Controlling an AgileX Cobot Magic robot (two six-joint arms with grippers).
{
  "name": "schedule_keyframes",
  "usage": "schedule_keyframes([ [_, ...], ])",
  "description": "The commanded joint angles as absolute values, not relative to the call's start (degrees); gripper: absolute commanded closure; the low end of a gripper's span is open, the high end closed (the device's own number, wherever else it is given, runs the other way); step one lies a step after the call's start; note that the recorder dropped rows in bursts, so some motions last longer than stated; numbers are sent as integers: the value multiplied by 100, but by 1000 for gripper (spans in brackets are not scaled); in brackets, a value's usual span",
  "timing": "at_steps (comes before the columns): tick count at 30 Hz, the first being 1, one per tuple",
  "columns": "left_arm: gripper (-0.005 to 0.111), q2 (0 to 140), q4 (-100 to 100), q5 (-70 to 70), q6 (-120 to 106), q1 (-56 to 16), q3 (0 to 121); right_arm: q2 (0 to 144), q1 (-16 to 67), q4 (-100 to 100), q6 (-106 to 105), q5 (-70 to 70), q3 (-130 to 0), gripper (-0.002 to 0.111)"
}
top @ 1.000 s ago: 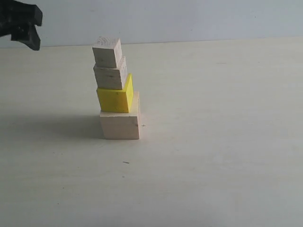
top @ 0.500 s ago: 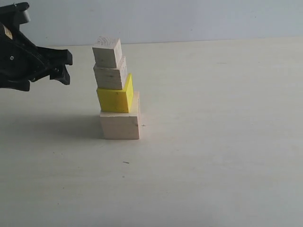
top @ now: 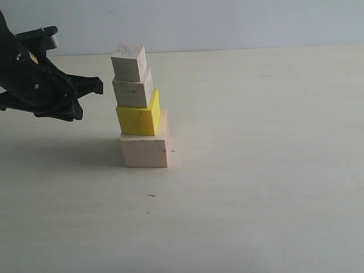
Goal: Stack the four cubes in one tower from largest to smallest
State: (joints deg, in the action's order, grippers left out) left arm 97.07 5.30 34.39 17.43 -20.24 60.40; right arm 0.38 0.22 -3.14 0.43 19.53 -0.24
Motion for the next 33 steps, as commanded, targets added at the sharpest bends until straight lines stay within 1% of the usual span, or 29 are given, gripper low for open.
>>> schedule_keyframes([
  [1,106,9770,897,3279,1665,-1996,5974,0,-18,-282,0,1919,0,108],
  [6,107,9770,1349,3167,1333,-1996,5858,0,-18,-282,0,1919,0,108],
  [8,107,9782,1721,3181,1042,-1996,5834,0,-18,-282,0,1919,0,108],
  [11,107,9795,2811,3253,233,-1996,5800,0,-18,-282,0,1919,0,108],
  [13,107,9795,3085,3261,147,-1996,5800,0,-18,-282,0,1919,0,108],
  [21,107,9795,3489,3595,-115,-1996,5800,0,-18,-282,0,1919,0,108],
  [28,107,9795,4222,3570,-428,-1996,5800,0,-18,-282,0,1919,0,108],
  [33,107,9795,4285,3591,-428,-1996,5800,0,-18,-292,0,1919,0,108],
])
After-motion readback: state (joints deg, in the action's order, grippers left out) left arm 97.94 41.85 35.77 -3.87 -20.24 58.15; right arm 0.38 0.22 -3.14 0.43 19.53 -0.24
